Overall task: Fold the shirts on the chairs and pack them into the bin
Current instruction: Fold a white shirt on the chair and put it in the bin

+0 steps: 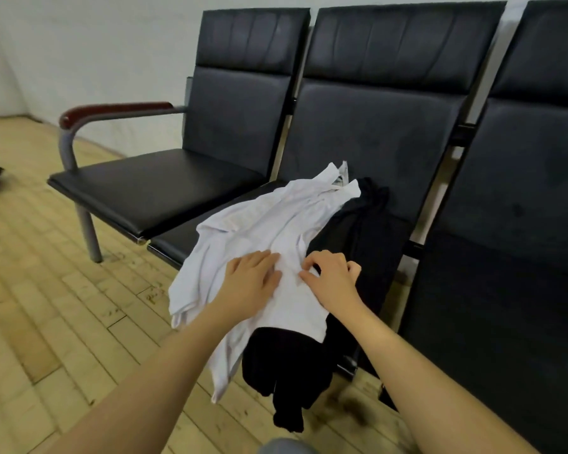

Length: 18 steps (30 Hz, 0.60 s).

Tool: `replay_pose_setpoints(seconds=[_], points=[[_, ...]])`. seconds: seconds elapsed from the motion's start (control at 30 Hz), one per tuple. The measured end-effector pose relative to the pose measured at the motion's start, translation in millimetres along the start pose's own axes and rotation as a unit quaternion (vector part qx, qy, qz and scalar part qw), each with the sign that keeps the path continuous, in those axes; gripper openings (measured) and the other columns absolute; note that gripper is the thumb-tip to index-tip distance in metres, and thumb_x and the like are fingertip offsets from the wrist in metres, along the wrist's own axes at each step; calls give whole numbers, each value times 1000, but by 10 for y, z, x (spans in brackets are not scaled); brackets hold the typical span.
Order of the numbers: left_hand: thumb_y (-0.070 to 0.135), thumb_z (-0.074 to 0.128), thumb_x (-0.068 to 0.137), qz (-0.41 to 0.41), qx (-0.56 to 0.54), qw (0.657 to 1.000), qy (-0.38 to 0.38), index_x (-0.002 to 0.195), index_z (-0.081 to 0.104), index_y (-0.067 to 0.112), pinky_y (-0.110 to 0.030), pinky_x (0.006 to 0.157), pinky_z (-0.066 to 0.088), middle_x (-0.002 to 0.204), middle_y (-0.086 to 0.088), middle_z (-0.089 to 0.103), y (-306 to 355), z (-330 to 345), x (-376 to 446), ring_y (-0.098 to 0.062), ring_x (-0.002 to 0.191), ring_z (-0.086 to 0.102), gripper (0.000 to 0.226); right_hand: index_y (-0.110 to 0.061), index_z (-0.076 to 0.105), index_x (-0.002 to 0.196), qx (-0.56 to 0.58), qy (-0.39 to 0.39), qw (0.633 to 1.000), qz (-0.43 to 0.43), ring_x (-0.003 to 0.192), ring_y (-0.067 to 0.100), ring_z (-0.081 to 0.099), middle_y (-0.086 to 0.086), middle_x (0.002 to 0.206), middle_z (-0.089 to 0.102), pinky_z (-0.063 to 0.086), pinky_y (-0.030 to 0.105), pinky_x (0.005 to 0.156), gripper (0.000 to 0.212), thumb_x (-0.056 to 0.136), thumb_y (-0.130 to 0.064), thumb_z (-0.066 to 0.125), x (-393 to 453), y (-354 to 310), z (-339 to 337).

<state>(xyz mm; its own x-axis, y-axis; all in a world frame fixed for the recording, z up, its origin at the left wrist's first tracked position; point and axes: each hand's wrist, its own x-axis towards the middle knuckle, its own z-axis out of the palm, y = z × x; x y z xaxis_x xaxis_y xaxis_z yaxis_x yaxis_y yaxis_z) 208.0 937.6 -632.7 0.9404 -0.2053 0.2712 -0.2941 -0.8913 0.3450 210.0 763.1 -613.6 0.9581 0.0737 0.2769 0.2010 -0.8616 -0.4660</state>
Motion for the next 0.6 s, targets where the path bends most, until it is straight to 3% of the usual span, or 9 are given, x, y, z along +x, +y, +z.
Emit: replay_pose_setpoints(seconds=[0.07, 0.13, 0.23, 0.27, 0.3, 0.33, 0.4, 0.5, 0.6], points=[[62, 10, 81, -5, -22, 1000, 5, 143, 37, 27, -25, 104, 13, 148, 6, 37, 20, 12, 0, -12, 136, 30, 76, -26, 60, 91, -3, 22, 1000, -12, 102, 11, 44, -15, 93, 49, 9, 25, 74, 3, 91, -28, 59, -5, 10, 1], [52, 26, 93, -10, -61, 998, 9, 145, 33, 25, -26, 105, 14, 148, 6, 37, 52, -12, -5, -12, 135, 32, 58, -24, 59, 85, 58, 75, 995, -15, 96, 7, 45, -16, 94, 48, 13, 23, 77, 6, 90, -21, 62, -38, 18, -77], [38, 38, 100, -7, -111, 993, 27, 145, 31, 26, -28, 107, 13, 148, 8, 35, 99, -87, -9, -11, 136, 30, 47, -23, 59, 81, 196, 125, 972, -25, 103, -3, 44, -21, 108, 54, 14, 9, 95, 12, 88, -15, 64, -70, 74, -289], [38, 39, 99, -1, -118, 992, 32, 144, 33, 26, -27, 106, 13, 148, 9, 35, 112, -94, -7, -10, 136, 29, 46, -24, 60, 81, 230, 118, 966, -27, 107, -1, 46, -21, 111, 58, 16, 14, 104, 11, 89, -17, 64, -72, 109, -358], [38, 40, 99, 7, -122, 992, 37, 143, 35, 27, -26, 105, 13, 147, 11, 36, 127, -94, -4, -9, 135, 30, 45, -28, 61, 82, 263, 107, 958, -28, 112, 7, 49, -20, 108, 62, 25, 27, 109, 12, 89, -19, 63, -75, 133, -425], [39, 40, 99, 15, -125, 991, 43, 141, 38, 28, -23, 104, 14, 145, 12, 39, 146, -93, -1, -7, 134, 31, 44, -34, 61, 83, 286, 101, 953, -25, 112, 17, 51, -19, 103, 65, 36, 40, 106, 14, 90, -22, 62, -85, 149, -483], [41, 42, 98, 30, -146, 987, 61, 134, 48, 28, -22, 102, 15, 137, 16, 47, 200, -85, 16, -4, 128, 38, 39, -36, 62, 84, 299, 115, 947, -28, 107, 25, 55, -17, 94, 66, 42, 49, 98, 16, 91, -22, 60, -118, 162, -589], [51, 44, 89, 54, -206, 974, 76, 115, 66, 23, -36, 102, 34, 110, 21, 59, 269, -46, 12, -6, 110, 56, 44, -26, 63, 85, 313, 145, 938, -28, 93, 16, 61, -9, 87, 66, 47, 47, 92, 16, 91, -12, 60, -175, 194, -680], [37, 59, 89, 52, -255, 962, 87, 100, 73, 14, -40, 91, 47, 97, 15, 64, 257, 56, -1, -6, 93, 62, 29, -18, 62, 86, 338, 139, 931, -15, 91, 12, 62, -7, 89, 66, 51, 41, 91, 14, 92, -6, 57, -252, 206, -688]])
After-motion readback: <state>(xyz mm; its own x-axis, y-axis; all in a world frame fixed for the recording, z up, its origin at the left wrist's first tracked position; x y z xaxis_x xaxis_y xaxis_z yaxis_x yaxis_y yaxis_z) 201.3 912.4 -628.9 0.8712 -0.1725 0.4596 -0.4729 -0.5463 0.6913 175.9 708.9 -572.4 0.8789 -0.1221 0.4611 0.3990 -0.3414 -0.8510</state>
